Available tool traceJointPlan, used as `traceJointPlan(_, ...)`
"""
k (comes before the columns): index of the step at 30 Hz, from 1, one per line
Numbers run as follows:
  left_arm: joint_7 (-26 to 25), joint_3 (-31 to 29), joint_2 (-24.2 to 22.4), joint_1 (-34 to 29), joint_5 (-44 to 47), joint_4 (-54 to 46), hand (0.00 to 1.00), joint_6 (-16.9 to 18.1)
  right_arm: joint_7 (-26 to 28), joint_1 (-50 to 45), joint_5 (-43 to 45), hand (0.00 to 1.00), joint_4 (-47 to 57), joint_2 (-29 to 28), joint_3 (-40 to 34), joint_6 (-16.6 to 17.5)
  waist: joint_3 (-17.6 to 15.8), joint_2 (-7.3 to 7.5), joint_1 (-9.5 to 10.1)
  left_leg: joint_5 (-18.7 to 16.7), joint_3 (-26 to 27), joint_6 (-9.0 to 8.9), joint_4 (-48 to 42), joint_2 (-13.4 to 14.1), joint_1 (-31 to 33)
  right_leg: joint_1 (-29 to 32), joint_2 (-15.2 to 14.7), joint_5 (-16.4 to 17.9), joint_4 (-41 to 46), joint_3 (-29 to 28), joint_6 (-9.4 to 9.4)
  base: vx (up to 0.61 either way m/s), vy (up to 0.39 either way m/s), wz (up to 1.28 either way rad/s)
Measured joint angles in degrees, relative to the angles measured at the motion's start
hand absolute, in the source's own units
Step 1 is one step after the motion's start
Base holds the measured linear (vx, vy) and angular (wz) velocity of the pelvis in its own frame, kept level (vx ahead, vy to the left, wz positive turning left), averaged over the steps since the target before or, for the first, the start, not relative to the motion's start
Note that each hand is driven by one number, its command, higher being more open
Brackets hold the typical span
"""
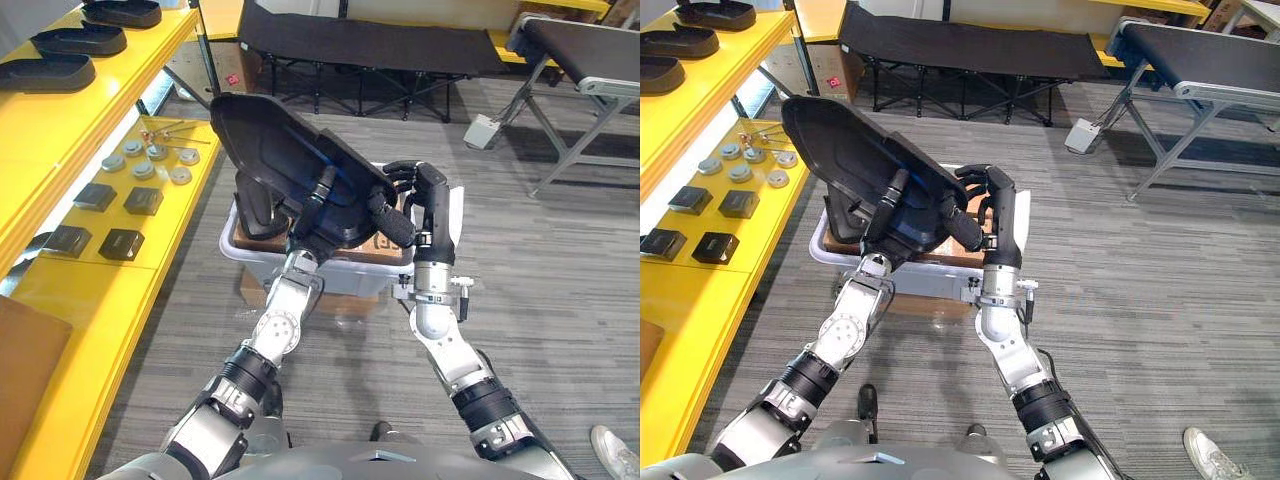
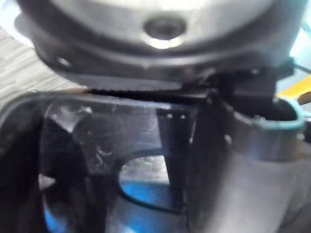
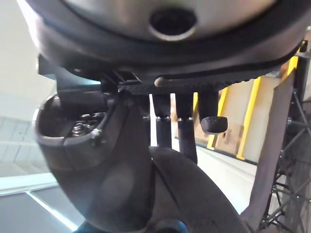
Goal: Walk over and take three plastic housings, then place them on the shelf
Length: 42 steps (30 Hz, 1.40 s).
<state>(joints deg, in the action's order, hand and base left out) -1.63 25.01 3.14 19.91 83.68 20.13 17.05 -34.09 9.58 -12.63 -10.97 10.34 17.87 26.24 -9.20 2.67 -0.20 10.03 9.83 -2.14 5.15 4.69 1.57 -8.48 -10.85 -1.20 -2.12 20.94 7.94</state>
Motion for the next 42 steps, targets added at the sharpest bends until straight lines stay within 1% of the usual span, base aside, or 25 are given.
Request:
traceJointPlan(6, 3.5, -0.1, -0.1, -1.8, -2.1, 0.0, 0.0, -0.2, -0.5, -2.2, 2.1, 0.0, -0.8, -2.2, -0.6, 0.1, 0.2, 0.22, -0.02, -0.1, 0.3, -0.17, 0.0, 0.0, -0.1, 0.1, -0.1, 0.0, 0.1, -0.3, 0.0, 0.0, -0.001, -0.01)
traceJointPlan(9, 3.6, -0.5, -0.1, -2.1, -5.2, 0.4, 0.0, -2.4, -1.3, -4.1, 2.2, 0.0, -1.3, -2.2, -0.6, 2.0, 0.2, 0.23, -0.06, -0.1, 0.3, -0.18, 0.0, 0.0, -0.2, 0.1, -0.1, 0.0, 0.2, -0.3, -0.01, 0.0, 0.0, 0.0)
traceJointPlan(11, 3.6, -1.1, -0.2, -2.1, -7.7, 0.8, 0.0, -2.4, -1.6, -5.3, 2.2, 0.0, -1.3, -2.3, -0.1, 3.2, 0.3, 0.28, -0.28, -0.1, 0.3, -0.19, 0.0, 0.0, -0.2, 0.2, -0.1, 0.0, 0.3, -0.4, -0.03, -0.01, 0.003, -0.02)
traceJointPlan(12, 3.6, -1.2, -0.2, -2.1, -9.1, 0.8, 0.0, -2.3, -2.1, -5.8, 2.2, 1.0, -1.3, -2.4, 0.2, 3.6, 0.3, 0.28, -0.36, -0.2, 0.5, -0.2, 0.0, 0.1, -0.2, 0.3, -0.1, 0.0, 0.4, -0.5, -0.04, -0.02, 0.004, -0.04)
traceJointPlan(15, 3.6, -1.0, -0.2, -2.1, -10.2, 0.8, 0.0, -2.2, -2.3, -6.7, 2.3, 1.0, -1.3, -2.3, 0.3, 4.6, 0.5, 0.37, -0.41, -0.2, 0.5, -0.22, 0.0, 0.1, -0.2, 0.4, -0.1, 0.0, 0.6, -0.6, -0.05, -0.01, 0.002, -0.01)
traceJointPlan(16, 3.6, -1.1, -0.1, -2.1, -10.4, 0.7, 0.0, -2.0, -0.9, -6.9, 2.4, 1.0, -1.3, -2.1, 0.6, 4.6, 0.6, 0.45, -0.55, -0.2, 0.6, -0.3, 0.0, 0.1, -0.3, 0.4, -0.1, 0.0, 0.6, -0.7, -0.06, 0.0, 0.0, 0.0)
traceJointPlan(17, 3.4, -1.3, -0.2, -2.1, -11.4, 0.7, 0.0, -1.9, 1.0, -7.0, 3.0, 1.0, -1.3, -2.0, 0.7, 4.6, 0.7, 0.48, -0.6, -0.2, 0.6, -0.33, 0.0, 0.1, -0.3, 0.4, -0.1, 0.1, 0.6, -0.7, -0.07, 0.0, 0.0, 0.0)
traceJointPlan(18, 3.0, -1.3, -0.1, -2.1, -15.9, 0.2, 0.0, -1.7, 6.4, -7.5, 6.5, 1.0, -1.7, -1.6, 1.1, 4.2, 0.8, 0.6, -0.49, -0.3, 0.6, -0.44, 0.0, 0.1, -0.3, 0.4, -0.1, 0.1, 0.7, -0.7, -0.08, 0.0, 0.0, 0.0)
traceJointPlan(20, 2.1, -1.2, -0.1, -2.2, -21.8, -1.3, 0.0, -1.5, 9.4, -8.5, 9.7, 1.0, -2.1, -1.3, 2.2, 4.0, 0.8, 0.69, -0.03, -0.4, 0.6, -0.44, 0.0, 0.1, -0.3, 0.4, -0.1, 0.1, 0.7, -0.7, -0.08, 0.0, 0.0, 0.0)
traceJointPlan(21, 0.4, -1.4, 0.3, -2.6, -26.1, -3.3, 0.0, -1.2, 11.1, -9.0, 12.3, 1.0, -2.1, -1.5, 2.3, 3.9, 0.9, 0.69, 0.0, -0.5, 0.5, -0.37, 0.0, 0.1, -0.3, 0.5, -0.1, 0.1, 0.7, -0.7, -0.08, 0.0, 0.0, 0.0)
traceJointPlan(23, -3.9, -2.8, 0.3, -4.0, -34.5, -8.2, 0.0, -1.0, 13.1, -9.1, 14.2, 1.0, -2.0, -1.6, 2.8, 3.8, 1.0, 0.63, -0.19, -0.5, 0.6, -0.37, 0.0, -0.2, -0.2, 0.7, -0.1, 0.1, 1.0, -0.6, -0.13, -0.01, 0.009, -0.03)
traceJointPlan(24, -8.0, -3.7, 0.2, -5.6, -42.8, -11.6, 0.0, -0.9, 14.4, -9.2, 15.9, 1.0, -1.7, -1.6, 3.1, 3.8, 1.3, 0.63, -0.27, -0.6, 0.8, -0.48, 0.0, -0.2, -0.2, 1.0, -0.1, 0.2, 1.1, -0.8, -0.19, -0.01, 0.02, -0.07)
traceJointPlan(26, -12.2, -5.0, 0.3, -7.2, -51.6, -15.2, 0.0, -0.8, 15.4, -9.2, 16.8, 1.0, -1.4, -1.6, 3.1, 3.8, 1.6, 0.41, -0.25, -0.7, 0.8, -0.53, 0.0, -0.1, -0.1, 1.2, 0.0, 0.5, 1.2, -0.8, -0.69, 0.0, 0.004, -0.03)
traceJointPlan(28, -19.8, -8.8, 0.6, -9.2, -65.1, -18.8, 0.0, -0.6, 16.5, -10.3, 21.0, 1.0, 1.8, -1.6, 2.9, 3.8, 2.1, -0.44, -0.27, -0.7, 0.8, -0.55, 0.0, 0.0, 0.0, 1.3, 0.0, 0.6, 1.3, -0.8, -0.77, 0.0, 0.0, 0.0)
traceJointPlan(29, -21.9, -10.1, 0.7, -9.5, -68.3, -19.2, 0.0, -0.6, 16.9, -10.8, 22.6, 1.0, 2.9, -1.6, 2.6, 3.9, 2.3, -0.68, -0.25, -0.7, 0.8, -0.55, 0.0, 0.0, 0.0, 1.3, 0.0, 0.6, 1.3, -0.8, -0.79, 0.0, 0.0, 0.0)
traceJointPlan(31, -29.5, -16.1, 1.4, -11.1, -79.7, -20.9, 0.0, -0.6, 18.7, -12.1, 27.1, 1.0, 5.2, -1.7, 0.4, 4.0, 2.7, -1.41, -0.41, -0.7, 0.8, -0.57, 0.0, 0.0, 0.0, 1.4, 0.0, 0.6, 1.3, -0.7, -0.85, 0.0, 0.0, 0.0)
traceJointPlan(33, -34.4, -19.3, 2.2, -12.1, -88.4, -22.1, 0.0, -1.2, 19.6, -13.9, 29.9, 1.0, 6.3, -1.8, -2.4, 4.1, 2.8, -1.55, -0.13, -0.7, 0.8, -0.63, 0.0, -0.1, 0.0, 1.5, 0.0, 0.7, 1.3, -0.7, -0.94, 0.0, 0.0, 0.0)
traceJointPlan(34, -35.5, -20.3, 2.7, -12.7, -90.3, -22.9, 0.0, -1.3, 19.9, -14.5, 30.6, 1.0, 6.6, -1.8, -3.2, 4.1, 2.8, -1.55, -0.07, -0.7, 0.8, -0.64, 0.0, -0.1, 0.0, 1.5, 0.0, 0.7, 1.2, -0.7, -0.95, 0.0, 0.0, 0.0)
traceJointPlan(35, -36.9, -22.2, 3.9, -14.2, -93.0, -24.7, 0.0, -1.5, 22.2, -16.0, 34.1, 1.0, 7.3, -1.9, -4.8, 4.0, 2.8, -1.53, -0.07, -0.8, 0.8, -0.69, 0.0, -0.1, 0.0, 1.5, 0.0, 0.7, 1.2, -0.7, -0.98, 0.0, 0.0, 0.0)
traceJointPlan(36, -37.5, -23.6, 5.1, -15.7, -94.6, -26.2, 0.0, -1.7, 25.9, -17.6, 38.0, 1.0, 7.4, -1.9, -6.5, 3.6, 2.8, -1.51, -0.1, -0.9, 0.9, -0.71, 0.0, -0.1, 0.0, 1.5, 0.0, 0.7, 1.1, -0.7, -1.02, 0.0, 0.0, 0.0)
traceJointPlan(37, -37.6, -24.2, 5.6, -16.3, -95.6, -26.7, 0.0, -1.8, 27.6, -18.5, 39.5, 1.0, 7.4, -1.9, -7.4, 3.0, 2.8, -1.5, -0.09, -0.9, 0.9, -0.72, 0.0, -0.1, 0.0, 1.6, 0.0, 0.8, 1.1, -0.8, -1.02, 0.0, 0.0, 0.0)
traceJointPlan(38, -37.2, -25.2, 6.7, -17.6, -95.6, -27.6, 0.0, -1.8, 30.9, -20.2, 41.8, 1.0, 7.3, -1.9, -9.2, 1.4, 2.8, -1.52, -0.14, -0.9, 1.0, -0.75, 0.0, -0.1, 0.1, 1.7, 0.0, 0.8, 1.1, -0.8, -1.03, 0.0, 0.005, -0.06)
traceJointPlan(39, -36.3, -26.2, 7.4, -18.9, -95.0, -27.8, 0.0, -1.6, 32.3, -21.9, 42.2, 1.0, 7.2, -1.9, -10.7, -0.3, 2.9, -1.6, -0.18, -1.0, 1.2, -0.77, 0.0, 0.0, 0.1, 1.9, 0.0, 0.8, 1.1, -1.0, -1.03, 0.0, 0.004, -0.08)
traceJointPlan(41, -34.4, -27.3, 7.6, -21.3, -93.4, -27.8, 0.0, -0.8, 32.4, -23.7, 42.1, 1.0, 6.4, -1.9, -12.4, -1.7, 3.1, -1.74, -0.28, -1.1, 1.7, -0.82, 0.0, 0.0, 0.1, 2.2, 0.0, 0.7, 1.2, -1.5, -1.03, 0.01, 0.006, -0.16)
traceJointPlan(42, -30.9, -27.6, 7.7, -24.5, -88.2, -27.9, 0.0, 1.0, 31.8, -25.1, 40.8, 1.0, 5.1, -1.9, -14.6, -2.3, 3.3, -1.94, -0.32, -1.2, 2.4, -0.83, 0.0, 0.1, 0.1, 2.6, 0.0, 0.7, 1.2, -2.3, -1.04, 0.01, 0.008, -0.22)
